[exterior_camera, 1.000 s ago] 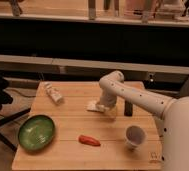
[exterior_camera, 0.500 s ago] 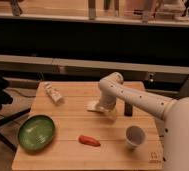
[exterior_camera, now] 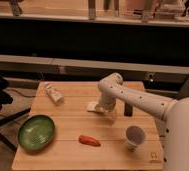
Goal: Wipe the white sponge on the table
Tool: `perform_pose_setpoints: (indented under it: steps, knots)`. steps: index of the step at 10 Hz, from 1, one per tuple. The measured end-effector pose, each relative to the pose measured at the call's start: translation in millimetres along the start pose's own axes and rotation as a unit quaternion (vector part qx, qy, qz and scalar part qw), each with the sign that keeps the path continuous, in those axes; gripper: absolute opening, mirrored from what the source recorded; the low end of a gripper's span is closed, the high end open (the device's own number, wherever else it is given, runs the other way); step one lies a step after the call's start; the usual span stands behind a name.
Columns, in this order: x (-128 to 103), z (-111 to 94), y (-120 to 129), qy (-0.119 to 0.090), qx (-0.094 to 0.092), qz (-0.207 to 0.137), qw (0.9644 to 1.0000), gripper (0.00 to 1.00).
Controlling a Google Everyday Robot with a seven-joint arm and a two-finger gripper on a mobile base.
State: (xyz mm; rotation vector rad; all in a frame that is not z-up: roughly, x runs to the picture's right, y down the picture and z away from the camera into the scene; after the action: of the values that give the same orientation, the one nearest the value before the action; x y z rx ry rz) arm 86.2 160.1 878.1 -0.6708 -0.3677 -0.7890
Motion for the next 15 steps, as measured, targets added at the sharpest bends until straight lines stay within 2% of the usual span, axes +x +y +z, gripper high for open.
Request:
perform_pose_setpoints:
  steps: [2,4,5,7,8,9,11,12,13,15]
  knots:
    - [-1.3,0.7,2.7,0.0,-0.002,0.002,1.0,0.8]
    - [-3.0,0.6,3.2,0.0,-0.002,0.003,1.0,0.78]
    - [-3.5,-0.3,1.7,0.001,-0.002,0.001,1.0,0.7]
    - [-7.6,-1.5,-0.2,0.0,-0.005,-0.003,1.0,0.48]
    - [-7.5,-1.5,1.4,-0.001,-0.005,0.001,1.0,0.43]
    - [-7.6,-1.1,3.7,-0.001,-0.007,0.005,1.0,0.43]
    - [-7.6,-1.1,5.4,0.0,-0.008,0.006,0.9999,0.55]
    - [-8.8,-3.3,5.8,0.002,-0.008,0.003,1.0,0.56]
    - [-13.9,-6.2,0.7,0.004,-0.009,-0.008,0.9999,0.5]
    - [-12.7,-8.2,-11.4,0.004,-0.014,-0.024,0.9996,0.31]
